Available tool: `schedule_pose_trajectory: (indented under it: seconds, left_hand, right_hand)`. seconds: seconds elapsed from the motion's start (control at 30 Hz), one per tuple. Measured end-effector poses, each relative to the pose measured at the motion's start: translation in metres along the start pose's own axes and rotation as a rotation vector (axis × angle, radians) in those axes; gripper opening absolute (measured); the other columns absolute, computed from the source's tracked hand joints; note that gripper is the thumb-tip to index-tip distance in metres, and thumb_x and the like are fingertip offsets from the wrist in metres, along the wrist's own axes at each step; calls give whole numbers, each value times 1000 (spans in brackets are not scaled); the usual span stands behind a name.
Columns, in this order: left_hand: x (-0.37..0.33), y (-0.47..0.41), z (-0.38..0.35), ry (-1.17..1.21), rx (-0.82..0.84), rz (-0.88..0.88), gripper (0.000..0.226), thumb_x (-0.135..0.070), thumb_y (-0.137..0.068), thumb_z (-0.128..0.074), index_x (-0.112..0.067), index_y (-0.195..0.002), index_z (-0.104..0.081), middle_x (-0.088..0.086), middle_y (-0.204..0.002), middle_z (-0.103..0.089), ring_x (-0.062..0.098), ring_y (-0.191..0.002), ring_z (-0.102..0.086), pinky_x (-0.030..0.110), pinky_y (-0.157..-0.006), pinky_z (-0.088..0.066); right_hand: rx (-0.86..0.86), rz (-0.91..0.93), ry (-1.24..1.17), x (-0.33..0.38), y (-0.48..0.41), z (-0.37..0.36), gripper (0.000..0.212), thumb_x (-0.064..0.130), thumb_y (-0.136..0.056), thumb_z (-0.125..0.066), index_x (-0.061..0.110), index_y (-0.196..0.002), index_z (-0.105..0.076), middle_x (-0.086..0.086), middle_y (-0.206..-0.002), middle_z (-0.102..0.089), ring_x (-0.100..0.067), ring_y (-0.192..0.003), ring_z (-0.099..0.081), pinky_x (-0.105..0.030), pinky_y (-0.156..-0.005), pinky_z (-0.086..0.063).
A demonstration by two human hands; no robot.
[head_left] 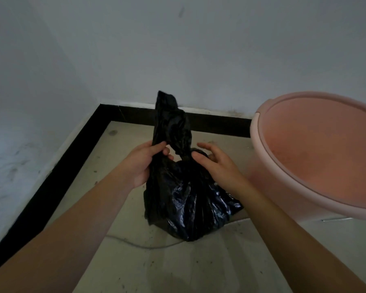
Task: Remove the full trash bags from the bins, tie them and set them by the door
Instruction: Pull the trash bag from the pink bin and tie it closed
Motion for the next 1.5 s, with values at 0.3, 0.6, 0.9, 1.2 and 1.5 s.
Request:
schedule_pose_trajectory:
  seconds: [0.3, 0.6, 0.9, 1.2, 1.5]
  left_hand:
    - [-2, 13, -9, -311, 247, 88, 48, -19, -69, -89, -17, -111, -68, -6, -72, -52, 7, -60, -44, 22, -60, -48]
    - [-5, 17, -19, -305, 105, 81, 42, -38, -94, -66, -27, -54, -59, -4, -56, -30, 9, -50, -28, 22, -58, -29]
    - [-5, 17, -23, -22, 144, 125, 41, -39, -87, -66, -8, -115, -69, 5, -88, -75, 9, -54, -57, 26, -57, -57]
    - [-5, 14, -21, 20, 159, 19, 18, -3, -80, -68, -13, -95, -69, 10, -93, -73, 7, -54, -56, 23, -59, -55]
    - [-26, 26, -21, -130, 322, -65, 12, -5, -80, -64, -16, -81, -68, 8, -79, -46, 11, -48, -48, 24, -62, -52]
  right_hand:
    - [-121, 205, 166, 8, 3, -2, 18, 36, -92, -68, 24, -101, -79, 6, -89, -78, -13, -88, -73, -42, -86, -57]
    - [-53, 39, -25, 24, 8, -2, 81, 63, -74, -75, 32, -143, -47, 4, -123, -61, -7, -106, -64, -20, -81, -55]
    - [-213, 186, -339, 72, 19, 11, 11, 14, -96, -63, 10, -101, -72, 2, -74, -66, -6, -61, -57, -21, -58, -47]
    - [83, -100, 0, 28, 42, -3, 17, 17, -95, -61, 11, -89, -75, 2, -75, -71, -4, -64, -63, -17, -59, -48]
    - [111, 139, 348, 33, -10, -7, 58, 42, -75, -74, 34, -131, -58, -3, -132, -60, -21, -125, -55, -46, -109, -42]
Point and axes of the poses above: each hand's wrist, its own y-axis away from the middle knuckle, its own z-axis out of the back of the hand, x = y × z, the point moved 4 cm from there along -y, towards the middle knuckle
